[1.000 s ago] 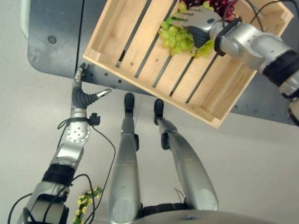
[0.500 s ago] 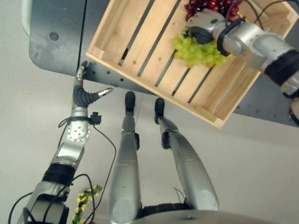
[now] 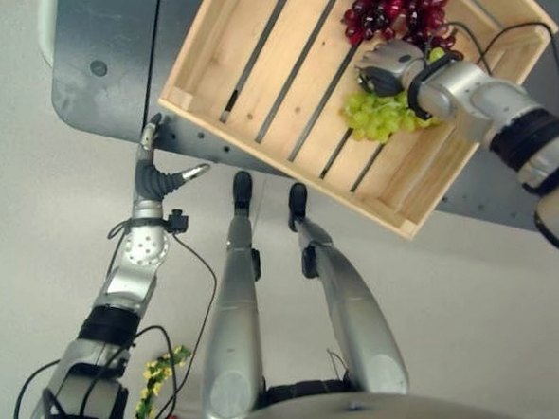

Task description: Pick up the fruits from the basket on one side to the basket on the other side

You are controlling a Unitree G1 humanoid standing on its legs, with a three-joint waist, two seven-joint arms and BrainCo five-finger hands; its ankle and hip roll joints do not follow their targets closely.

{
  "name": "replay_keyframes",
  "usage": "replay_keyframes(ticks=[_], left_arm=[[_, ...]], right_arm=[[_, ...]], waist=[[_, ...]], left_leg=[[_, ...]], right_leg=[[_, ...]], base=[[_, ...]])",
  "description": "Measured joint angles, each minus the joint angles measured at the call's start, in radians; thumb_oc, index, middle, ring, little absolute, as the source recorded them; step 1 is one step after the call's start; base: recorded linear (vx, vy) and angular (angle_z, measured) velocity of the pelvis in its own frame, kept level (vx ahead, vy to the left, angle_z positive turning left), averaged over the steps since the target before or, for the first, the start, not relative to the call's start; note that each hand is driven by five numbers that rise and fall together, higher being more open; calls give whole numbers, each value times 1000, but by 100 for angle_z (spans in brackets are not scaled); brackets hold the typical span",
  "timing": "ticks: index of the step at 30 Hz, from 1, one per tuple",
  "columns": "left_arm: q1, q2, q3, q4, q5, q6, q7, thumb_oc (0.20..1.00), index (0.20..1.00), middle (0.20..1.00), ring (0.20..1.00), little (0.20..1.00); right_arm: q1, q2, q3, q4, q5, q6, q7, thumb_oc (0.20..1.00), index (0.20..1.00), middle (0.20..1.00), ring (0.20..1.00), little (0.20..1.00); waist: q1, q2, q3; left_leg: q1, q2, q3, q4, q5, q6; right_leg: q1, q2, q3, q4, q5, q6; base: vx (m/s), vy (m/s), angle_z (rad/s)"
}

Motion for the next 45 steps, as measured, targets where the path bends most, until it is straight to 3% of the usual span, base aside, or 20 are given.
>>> replay_keyframes(ticks=[10,17,22,26,29,30,31,32,38,45], left_arm=[[5,1,4,0,-2,0,0,1000,1000,1000,1000,1000],[21,4,40,0,-2,1,-5,1000,1000,1000,1000,1000],[23,9,40,-2,-3,0,-19,1000,1000,1000,1000,1000],[25,21,40,-8,-24,-2,-44,1000,1000,1000,1000,1000],[27,24,40,-12,-25,-3,-46,1000,1000,1000,1000,1000],[34,30,40,-23,-25,-2,-47,1000,1000,1000,1000,1000],[37,32,39,-27,-25,-2,-50,1000,1000,1000,1000,1000],[37,32,39,-27,-25,-2,-50,1000,1000,1000,1000,1000],[76,40,54,-45,-20,-13,-53,1000,1000,1000,1000,1000],[105,39,79,-64,-15,-15,-43,1000,1000,1000,1000,1000]], right_arm=[[13,-3,-27,-50,122,10,21,200,200,200,200,200],[16,-22,-27,-251,185,4,45,200,200,200,200,200],[98,-40,-113,-364,432,-6,108,200,200,200,200,200],[129,-82,-126,-446,734,-13,171,200,200,200,200,200],[126,-123,-134,-488,816,-17,173,200,200,200,200,200],[127,-160,-135,-523,851,-24,173,809,809,809,809,809],[126,-177,-136,-532,863,-32,173,1000,1000,1000,1000,1000],[126,-177,-136,-532,863,-32,173,1000,1000,1000,1000,1000],[123,-393,-142,-599,796,-63,138,1000,1000,1000,1000,1000],[74,-473,-96,-586,430,-71,79,1000,1000,1000,1000,1000]], waist=[[-4,-2,-1],[-27,-3,-1],[-27,-8,0],[-26,-9,0],[-26,-11,1],[-27,-14,1],[-27,-15,1],[-27,-15,1],[-32,-29,2],[-65,-30,1]], left_leg=[[0,0,-1,2,1,0],[2,1,-1,2,3,0],[5,1,-1,2,4,0],[5,1,-2,2,5,0],[5,1,-2,2,5,0],[5,1,-2,2,5,0],[5,1,-2,2,5,0],[5,1,-2,2,5,0],[4,1,-4,2,5,0],[3,2,-4,3,5,1]], right_leg=[[0,0,0,3,0,0],[1,0,-1,6,0,0],[4,1,-1,7,0,0],[4,1,-1,7,0,0],[4,1,-2,7,0,0],[4,1,-2,7,0,0],[4,1,-2,7,0,0],[4,1,-2,7,0,0],[5,1,-4,6,1,0],[4,1,-6,6,1,0]], base=[[0,0,0],[0,0,0],[0,0,0],[0,0,0],[0,0,0],[0,0,0],[0,0,0],[0,0,0],[0,0,0],[-1,2,0]])
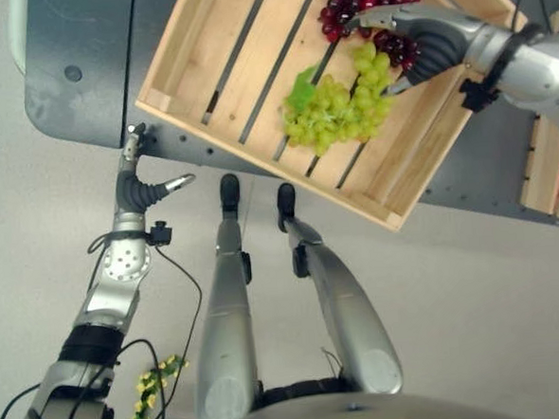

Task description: Pick up the fruits from the basket on one side to the basket on the other side

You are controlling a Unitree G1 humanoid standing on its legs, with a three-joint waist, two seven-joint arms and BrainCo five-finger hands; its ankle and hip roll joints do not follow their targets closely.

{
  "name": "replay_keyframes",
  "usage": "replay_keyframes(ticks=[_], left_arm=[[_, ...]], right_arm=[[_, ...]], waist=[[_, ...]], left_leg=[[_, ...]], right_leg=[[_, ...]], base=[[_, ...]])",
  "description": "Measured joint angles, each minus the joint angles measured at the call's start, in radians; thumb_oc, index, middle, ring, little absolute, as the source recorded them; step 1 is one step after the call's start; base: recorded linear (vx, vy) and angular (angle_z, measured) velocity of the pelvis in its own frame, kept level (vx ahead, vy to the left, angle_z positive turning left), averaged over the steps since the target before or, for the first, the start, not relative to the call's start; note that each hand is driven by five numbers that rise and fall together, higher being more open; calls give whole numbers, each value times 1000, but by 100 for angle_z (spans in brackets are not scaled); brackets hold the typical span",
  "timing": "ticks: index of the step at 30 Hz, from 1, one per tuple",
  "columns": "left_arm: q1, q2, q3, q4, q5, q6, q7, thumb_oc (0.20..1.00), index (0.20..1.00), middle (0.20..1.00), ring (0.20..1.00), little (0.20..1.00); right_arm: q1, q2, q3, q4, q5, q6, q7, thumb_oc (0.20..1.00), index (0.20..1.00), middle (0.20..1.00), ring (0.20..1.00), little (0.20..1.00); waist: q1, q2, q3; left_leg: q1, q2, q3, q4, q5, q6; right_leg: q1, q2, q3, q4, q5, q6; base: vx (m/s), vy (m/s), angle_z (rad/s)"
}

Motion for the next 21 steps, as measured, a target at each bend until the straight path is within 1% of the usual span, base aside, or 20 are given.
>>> replay_keyframes(ticks=[3,4,6,10,21], left_arm=[[5,-1,4,-2,30,1,5,1000,1000,1000,1000,1000],[6,-3,8,-4,34,2,6,1000,1000,1000,1000,1000],[7,-3,8,-5,34,2,7,1000,1000,1000,1000,1000],[10,-4,9,-11,34,8,7,1000,1000,1000,1000,1000],[11,-4,30,-35,34,8,6,1000,1000,1000,1000,1000]], right_arm=[[25,0,-7,10,-68,0,-14,1000,1000,1000,1000,1000],[60,-1,-34,2,-84,0,-15,1000,1000,1000,1000,1000],[76,-1,-45,1,-86,0,-15,1000,1000,1000,1000,1000],[188,-1,-122,-6,-94,0,-13,1000,1000,1000,1000,1000],[192,0,-129,-9,-122,0,-6,1000,1000,1000,1000,1000]], waist=[[-10,0,0],[-11,0,0],[-11,0,0],[-11,0,0],[-9,0,0]], left_leg=[[-1,-1,1,0,0,0],[-1,0,2,-1,0,0],[-1,0,2,-1,0,0],[-2,0,3,-2,0,0],[-20,-1,3,-2,0,0]], right_leg=[[0,0,1,0,0,0],[-1,0,3,0,0,0],[-1,0,3,0,0,0],[-4,0,5,0,0,0],[-23,0,6,0,0,0]], base=[[0,0,0],[0,0,0],[0,0,0],[0,0,0],[0,0,0]])
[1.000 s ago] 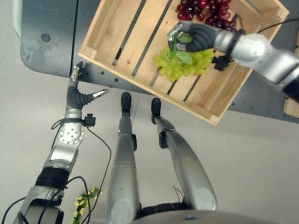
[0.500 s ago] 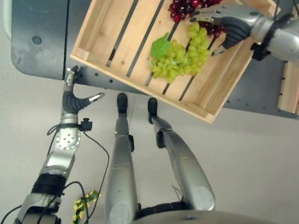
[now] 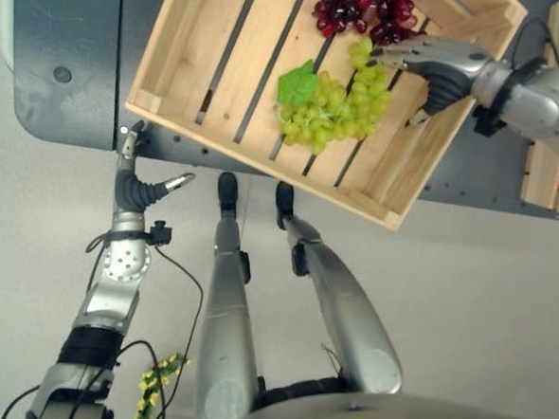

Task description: Pick up the fruits from the basket on one side to the basket on the other side

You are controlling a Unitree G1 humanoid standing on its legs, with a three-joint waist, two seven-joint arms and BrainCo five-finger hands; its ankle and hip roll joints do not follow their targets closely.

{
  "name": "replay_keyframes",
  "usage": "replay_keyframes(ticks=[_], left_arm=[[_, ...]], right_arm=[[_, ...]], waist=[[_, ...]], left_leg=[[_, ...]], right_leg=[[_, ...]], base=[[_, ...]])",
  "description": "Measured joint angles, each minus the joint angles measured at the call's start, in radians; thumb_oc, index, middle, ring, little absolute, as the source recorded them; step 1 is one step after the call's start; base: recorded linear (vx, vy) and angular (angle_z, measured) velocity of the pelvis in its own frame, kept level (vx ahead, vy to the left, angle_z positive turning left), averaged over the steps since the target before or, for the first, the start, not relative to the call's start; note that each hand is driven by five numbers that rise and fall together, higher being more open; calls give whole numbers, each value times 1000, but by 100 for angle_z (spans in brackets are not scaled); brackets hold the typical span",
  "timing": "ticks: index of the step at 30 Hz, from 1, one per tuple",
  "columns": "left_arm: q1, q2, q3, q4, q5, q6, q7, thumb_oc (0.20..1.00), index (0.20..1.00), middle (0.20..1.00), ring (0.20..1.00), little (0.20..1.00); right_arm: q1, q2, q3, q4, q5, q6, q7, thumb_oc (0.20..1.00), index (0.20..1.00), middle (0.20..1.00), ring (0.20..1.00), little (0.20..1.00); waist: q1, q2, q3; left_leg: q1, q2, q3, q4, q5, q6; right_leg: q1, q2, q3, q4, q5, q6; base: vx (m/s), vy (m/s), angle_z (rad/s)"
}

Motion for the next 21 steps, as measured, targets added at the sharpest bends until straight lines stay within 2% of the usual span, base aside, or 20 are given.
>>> replay_keyframes(ticks=[4,8,10,12,16,21], left_arm=[[1,1,-1,0,0,0,0,1000,1000,1000,1000,1000],[-2,3,-2,-2,0,-1,2,1000,1000,1000,1000,1000],[-6,8,-2,-9,0,-7,2,1000,1000,1000,1000,1000],[-14,9,-3,-11,0,-10,2,1000,1000,1000,1000,1000],[-19,50,4,-23,0,-15,6,1000,1000,1000,1000,1000],[-22,61,9,-36,0,-20,22,1000,1000,1000,1000,1000]], right_arm=[[2,25,1,14,-1,0,11,1000,1000,1000,1000,1000],[-9,148,30,83,-22,1,15,1000,1000,1000,1000,1000],[-21,180,50,111,-42,2,12,1000,1000,1000,1000,1000],[-29,196,53,135,-55,6,10,1000,1000,1000,1000,1000],[-86,214,66,164,-81,13,-7,1000,1000,1000,1000,1000],[-113,230,71,190,-122,19,-16,1000,1000,1000,1000,1000]], waist=[[6,0,0],[5,0,0],[13,0,0],[25,0,0],[28,0,0],[30,1,0]], left_leg=[[0,0,-1,0,0,0],[-5,0,0,0,0,0],[-17,0,0,2,0,0],[-26,0,0,2,0,0],[-55,0,0,8,0,0],[-76,-1,-1,10,0,0]], right_leg=[[0,0,0,0,0,0],[-6,0,0,2,0,0],[-19,0,1,5,0,0],[-27,0,1,5,0,0],[-55,0,-1,9,0,0],[-77,0,-1,11,0,0]], base=[[0,0,0],[0,0,0],[0,0,0],[0,0,0],[0,0,0],[0,0,0]])
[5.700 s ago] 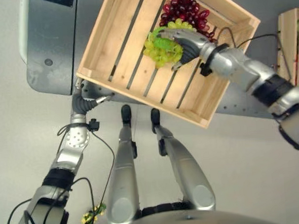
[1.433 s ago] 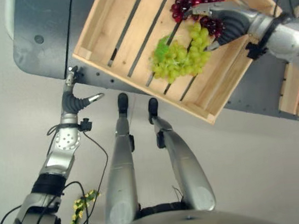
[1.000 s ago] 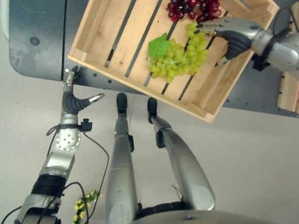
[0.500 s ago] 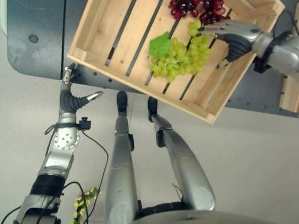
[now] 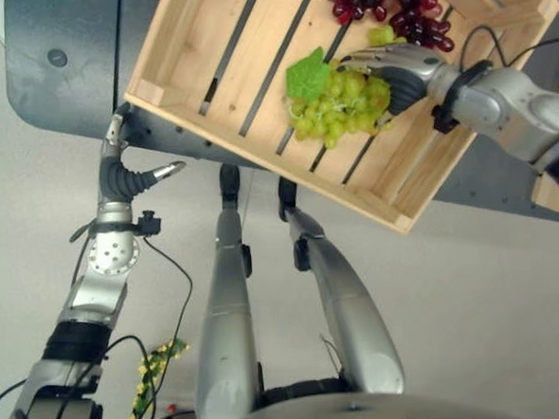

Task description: Pick up the fruits from the basket on one side to the basket on the other side

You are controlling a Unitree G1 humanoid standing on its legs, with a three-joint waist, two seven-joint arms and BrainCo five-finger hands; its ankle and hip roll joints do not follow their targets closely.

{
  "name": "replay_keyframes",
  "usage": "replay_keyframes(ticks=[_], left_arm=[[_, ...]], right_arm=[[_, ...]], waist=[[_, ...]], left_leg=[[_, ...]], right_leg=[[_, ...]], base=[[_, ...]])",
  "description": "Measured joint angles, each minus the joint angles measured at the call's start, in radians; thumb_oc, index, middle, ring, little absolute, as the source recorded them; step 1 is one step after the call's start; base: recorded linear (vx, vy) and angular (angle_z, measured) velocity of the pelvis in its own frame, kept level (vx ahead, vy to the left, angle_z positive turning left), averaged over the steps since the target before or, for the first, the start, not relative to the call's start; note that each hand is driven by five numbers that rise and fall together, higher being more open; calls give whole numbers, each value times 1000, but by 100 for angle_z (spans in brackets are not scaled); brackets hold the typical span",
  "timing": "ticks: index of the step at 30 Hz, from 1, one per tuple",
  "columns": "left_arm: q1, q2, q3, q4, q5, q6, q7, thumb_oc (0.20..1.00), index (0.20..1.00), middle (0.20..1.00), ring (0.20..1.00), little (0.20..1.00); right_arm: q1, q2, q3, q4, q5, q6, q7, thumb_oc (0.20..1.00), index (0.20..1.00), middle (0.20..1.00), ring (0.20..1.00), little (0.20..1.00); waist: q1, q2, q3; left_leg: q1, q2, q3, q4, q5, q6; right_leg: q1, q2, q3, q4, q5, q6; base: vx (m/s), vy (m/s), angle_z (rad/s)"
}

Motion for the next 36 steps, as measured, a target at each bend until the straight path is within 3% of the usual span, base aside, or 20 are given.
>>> replay_keyframes(ticks=[21,28,35,36], left_arm=[[-4,35,24,-62,0,-12,18,1000,1000,1000,1000,1000],[-7,36,18,-68,0,-15,19,1000,1000,1000,1000,1000],[-8,34,24,-69,-1,-16,19,1000,1000,1000,1000,1000],[-8,34,24,-68,-1,-16,19,1000,1000,1000,1000,1000]], right_arm=[[-63,14,-45,8,-26,4,-55,1000,1000,1000,1000,1000],[-80,89,-68,52,-15,22,-59,1000,1000,1000,1000,1000],[-84,92,-72,52,7,22,-55,1000,1000,1000,1000,1000],[-80,93,-72,52,7,23,-55,959,959,959,959,959]], waist=[[17,4,-6],[22,7,-10],[22,14,-16],[21,14,-16]], left_leg=[[-112,2,1,61,0,-16],[-129,2,1,68,-3,-21],[-150,2,0,85,-7,-26],[-150,2,0,87,-7,-26]], right_leg=[[-129,0,0,87,-11,5],[-151,0,-1,102,-14,1],[-172,0,-3,121,-16,-2],[-173,0,-3,123,-16,-3]], base=[[-2,0,0],[0,0,0],[0,0,0],[0,0,0]])
